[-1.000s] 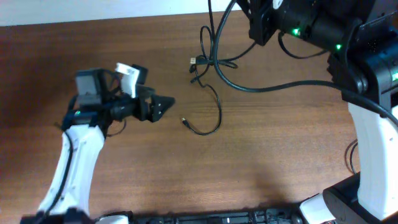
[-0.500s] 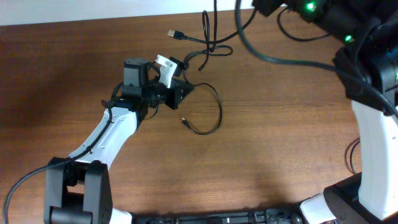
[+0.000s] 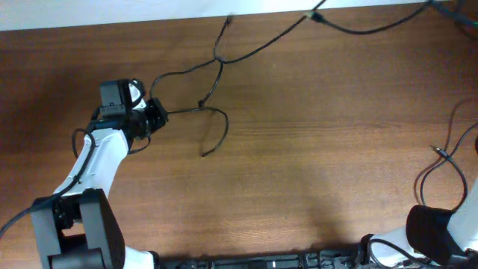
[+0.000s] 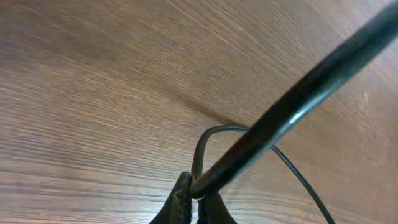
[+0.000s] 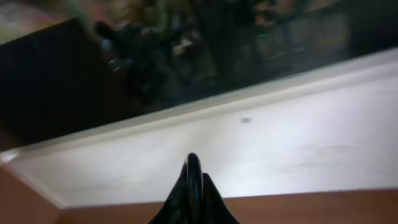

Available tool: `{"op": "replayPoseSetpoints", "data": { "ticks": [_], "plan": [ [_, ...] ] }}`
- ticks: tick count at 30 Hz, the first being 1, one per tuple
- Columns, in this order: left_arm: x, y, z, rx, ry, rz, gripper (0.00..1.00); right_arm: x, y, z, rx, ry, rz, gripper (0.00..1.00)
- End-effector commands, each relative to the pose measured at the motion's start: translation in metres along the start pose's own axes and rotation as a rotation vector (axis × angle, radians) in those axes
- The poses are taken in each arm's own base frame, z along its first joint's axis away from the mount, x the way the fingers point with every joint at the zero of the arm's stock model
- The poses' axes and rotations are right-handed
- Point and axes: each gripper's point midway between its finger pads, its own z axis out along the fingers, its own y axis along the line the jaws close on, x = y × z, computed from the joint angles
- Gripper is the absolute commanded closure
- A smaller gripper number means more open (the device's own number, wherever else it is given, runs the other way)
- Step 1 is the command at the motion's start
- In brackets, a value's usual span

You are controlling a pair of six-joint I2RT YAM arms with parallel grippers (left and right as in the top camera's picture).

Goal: Untangle cables

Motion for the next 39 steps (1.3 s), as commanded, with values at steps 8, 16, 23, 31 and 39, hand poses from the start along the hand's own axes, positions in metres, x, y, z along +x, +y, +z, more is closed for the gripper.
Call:
{"op": "replayPoseSetpoints", "data": {
  "ticks": [8, 16, 23, 31, 39],
  "plan": [
    [-0.017, 0.048, -0.011, -0.100, -0.053, -0.201, 1.00, -0.042, -0.154, -0.093, 0.444, -0.135, 0.082, 0.96],
    [-0.009, 0.044, -0.010, -0.089, -0.013, -0.083, 1.00, -0.001, -0.221, -0.065, 0.546, 0.004, 0.156, 0.96],
    [-0.007, 0.038, -0.010, -0.053, 0.002, -0.040, 1.00, 0.029, -0.250, -0.081, 0.717, 0.127, 0.123, 0.96],
    [-0.001, 0.013, -0.010, 0.082, 0.038, 0.069, 1.00, 0.155, -0.325, -0.077, 0.890, 0.559, 0.340, 0.83],
    [-0.017, -0.086, -0.064, 0.587, -0.100, 0.451, 1.00, 0.158, -0.250, -0.028, 0.274, 0.613, 0.146, 0.01]
  ]
}}
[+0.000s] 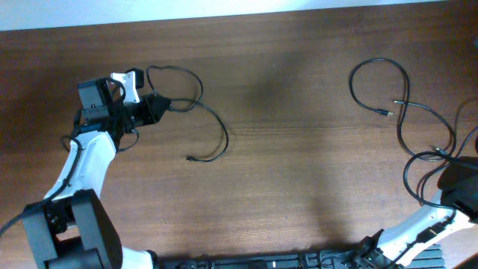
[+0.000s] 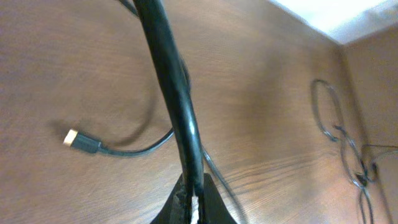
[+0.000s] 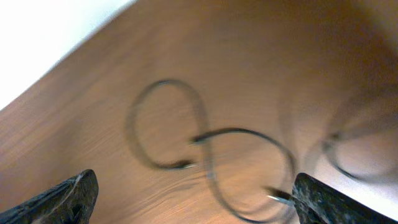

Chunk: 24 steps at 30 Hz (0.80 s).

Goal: Untangle cables

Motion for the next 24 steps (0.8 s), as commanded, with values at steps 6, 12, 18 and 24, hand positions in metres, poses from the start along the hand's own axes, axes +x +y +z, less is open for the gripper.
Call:
{"op": "replayPoseSetpoints", "data": {
  "ticks": [6, 12, 18, 24],
  "plan": [
    [-0.028, -0.194, -0.078, 0.383, -0.261, 0.718, 1.00, 0.042, 0.191, -0.081, -0.565, -0.138, -0.639, 0.01],
    [0.011, -0.227, -0.078, 0.443, -0.242, 1.055, 1.00, 0.162, 0.318, -0.113, -0.952, -0.030, -1.165, 0.01],
    [0.022, -0.240, -0.086, 0.556, -0.242, 1.091, 1.00, 0.260, 0.374, -0.129, -1.077, -0.028, -1.693, 0.01],
    [0.042, -0.262, -0.088, 0.678, -0.233, 1.157, 1.00, 0.274, 0.394, -0.138, -1.137, -0.146, -1.851, 0.01]
  ]
}}
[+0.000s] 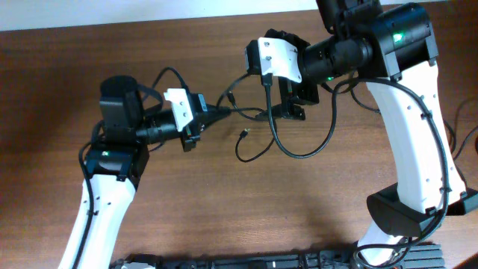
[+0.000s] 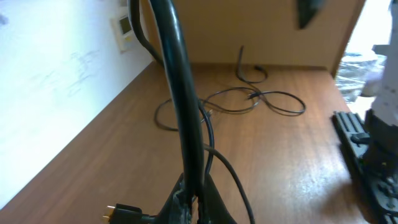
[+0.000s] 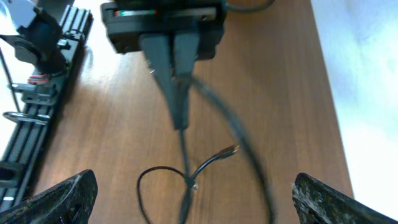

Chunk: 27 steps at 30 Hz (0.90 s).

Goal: Untangle cables

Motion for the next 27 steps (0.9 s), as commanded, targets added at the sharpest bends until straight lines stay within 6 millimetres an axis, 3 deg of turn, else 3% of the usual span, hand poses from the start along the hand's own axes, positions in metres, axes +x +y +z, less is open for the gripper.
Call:
{"op": "replayPoseSetpoints", "data": {
  "ticks": [1, 2, 3, 4, 5, 8, 11, 15, 18, 19, 21, 27],
  "plan": [
    [-0.010, -0.019, 0.009, 0.074, -0.027, 0.050, 1.00, -0.010, 0.001, -0.006, 0.022, -0.025, -0.056, 0.02],
    [-0.010, -0.021, 0.011, 0.082, -0.028, 0.063, 1.00, -0.014, 0.003, -0.007, 0.012, -0.046, -0.056, 0.13],
    [-0.013, -0.024, 0.015, 0.091, -0.034, 0.080, 1.00, -0.013, 0.004, -0.006, 0.010, -0.044, -0.053, 0.59],
    [-0.016, -0.022, 0.014, 0.086, -0.042, 0.098, 1.00, -0.010, 0.007, -0.006, -0.002, -0.033, -0.038, 0.83],
    [-0.020, -0.021, 0.014, 0.083, -0.057, 0.126, 1.00, -0.004, 0.013, -0.006, -0.021, -0.001, -0.005, 0.96],
    [-0.029, -0.021, 0.014, 0.090, -0.088, 0.158, 1.00, 0.003, 0.010, -0.006, -0.003, 0.038, -0.003, 0.96],
    [-0.028, -0.021, 0.014, 0.091, -0.085, 0.152, 0.65, 0.011, 0.006, -0.007, 0.017, 0.083, 0.002, 0.96],
    [-0.028, -0.021, 0.014, 0.092, -0.085, 0.151, 0.63, 0.028, -0.016, -0.011, 0.134, 0.184, 0.114, 0.96],
    [-0.027, -0.022, 0.014, 0.093, -0.082, 0.145, 0.65, 0.043, -0.045, -0.020, 0.305, 0.266, 0.275, 0.96],
    [-0.026, -0.022, 0.014, 0.094, -0.080, 0.140, 0.55, 0.051, -0.053, -0.026, 0.364, 0.310, 0.310, 0.96],
    [-0.025, -0.019, 0.014, 0.078, -0.070, 0.137, 0.51, 0.063, -0.063, -0.035, 0.449, 0.371, 0.352, 0.96],
    [-0.020, -0.017, 0.015, 0.060, -0.049, 0.118, 0.49, 0.101, -0.088, -0.075, 0.665, 0.480, 0.519, 0.96]
  ]
}}
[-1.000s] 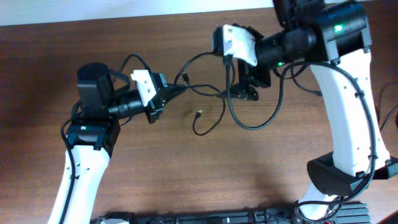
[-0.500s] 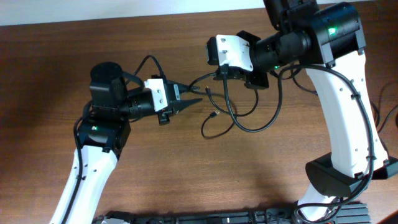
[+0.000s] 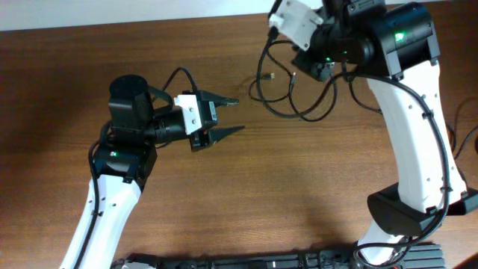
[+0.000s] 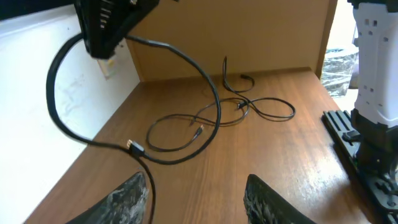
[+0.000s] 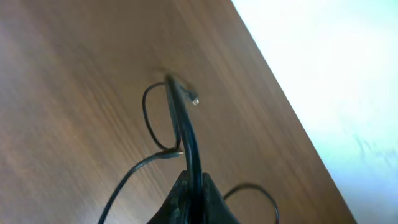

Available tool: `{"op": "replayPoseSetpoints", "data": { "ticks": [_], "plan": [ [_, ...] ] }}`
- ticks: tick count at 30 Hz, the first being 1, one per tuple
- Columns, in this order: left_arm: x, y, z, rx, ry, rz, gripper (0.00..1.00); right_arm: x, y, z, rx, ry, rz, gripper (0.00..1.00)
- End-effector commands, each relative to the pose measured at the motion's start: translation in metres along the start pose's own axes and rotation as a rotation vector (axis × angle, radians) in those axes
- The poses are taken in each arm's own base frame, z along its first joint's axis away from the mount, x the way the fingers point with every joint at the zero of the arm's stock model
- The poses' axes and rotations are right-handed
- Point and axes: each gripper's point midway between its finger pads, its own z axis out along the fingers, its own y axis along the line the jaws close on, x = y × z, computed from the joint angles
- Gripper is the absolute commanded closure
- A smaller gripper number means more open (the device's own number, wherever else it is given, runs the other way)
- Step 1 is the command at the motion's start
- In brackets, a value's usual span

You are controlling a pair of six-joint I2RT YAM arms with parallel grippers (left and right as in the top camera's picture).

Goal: Untangle cables

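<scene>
A thin black cable [image 3: 299, 116] hangs in loops over the far middle of the table. My right gripper [image 3: 299, 54] is shut on it from above. In the right wrist view the cable [image 5: 186, 134] runs straight out between the closed fingers [image 5: 193, 199], a loop and a plug end [image 5: 194, 99] below. My left gripper [image 3: 237, 114] stands open to the left of the loops, holding nothing. In the left wrist view its fingers [image 4: 127, 199] are spread wide, and the cable [image 4: 214, 106] dangles ahead from the right gripper [image 4: 106, 28], its plug [image 4: 132, 147] low on the left.
More cables [image 4: 261, 109] lie in loose loops on the wooden table [image 3: 299, 194] towards its right end. A thin cable [image 3: 457, 127] shows at the right edge of the overhead view. A black rail [image 3: 261, 263] runs along the near edge.
My left gripper was shut on the black cable with the right gripper open beside it. Now the left is open and empty, and the right is shut on the cable, farther back.
At first my left gripper held the black cable at the table's left, the right arm off at the right edge, shut. Then the right gripper was open over cables at the right. Then both grippers were at the middle; now the cable is in the right one.
</scene>
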Motion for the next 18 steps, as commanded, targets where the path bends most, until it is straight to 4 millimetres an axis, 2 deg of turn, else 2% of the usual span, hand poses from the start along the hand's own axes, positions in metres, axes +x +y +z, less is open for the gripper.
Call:
{"op": "replayPoseSetpoints", "data": {
  "ticks": [1, 3, 4, 5, 6, 8, 9, 11, 15, 18],
  "plan": [
    [-0.001, 0.003, -0.001, -0.025, 0.013, 0.012, 0.49, 0.022, -0.037, -0.012, 0.112, 0.025, 0.169, 0.96],
    [-0.001, 0.004, -0.001, -0.028, 0.015, 0.011, 0.48, 0.039, -0.061, -0.016, 0.158, 0.030, 0.278, 0.96],
    [-0.001, 0.004, -0.001, -0.028, 0.015, 0.011, 0.39, 0.052, -0.080, -0.020, 0.200, 0.029, 0.370, 0.96],
    [-0.001, 0.004, -0.001, -0.028, 0.015, 0.011, 0.24, 0.063, -0.096, -0.024, 0.237, 0.022, 0.446, 0.96],
    [0.001, 0.008, -0.001, -0.051, 0.025, -0.044, 0.01, 0.078, -0.121, -0.031, 0.303, -0.005, 0.590, 0.96],
    [0.017, 0.037, -0.006, -0.236, 0.095, -0.257, 0.01, 0.104, -0.156, -0.046, 0.399, -0.057, 0.818, 0.96],
    [0.020, 0.043, -0.010, -0.290, 0.106, -0.316, 0.01, 0.119, -0.171, -0.053, 0.442, -0.072, 0.898, 0.96],
    [0.022, 0.057, -0.019, -0.406, 0.120, -0.390, 0.01, 0.145, -0.191, -0.067, 0.508, -0.072, 0.954, 0.96],
    [0.028, 0.077, -0.055, -0.694, 0.177, -0.463, 0.01, 0.186, -0.216, -0.089, 0.607, -0.075, 1.046, 0.96],
    [0.028, 0.078, -0.085, -0.861, 0.229, -0.457, 0.01, 0.206, -0.228, -0.092, 0.641, -0.064, 1.076, 0.96]
  ]
}}
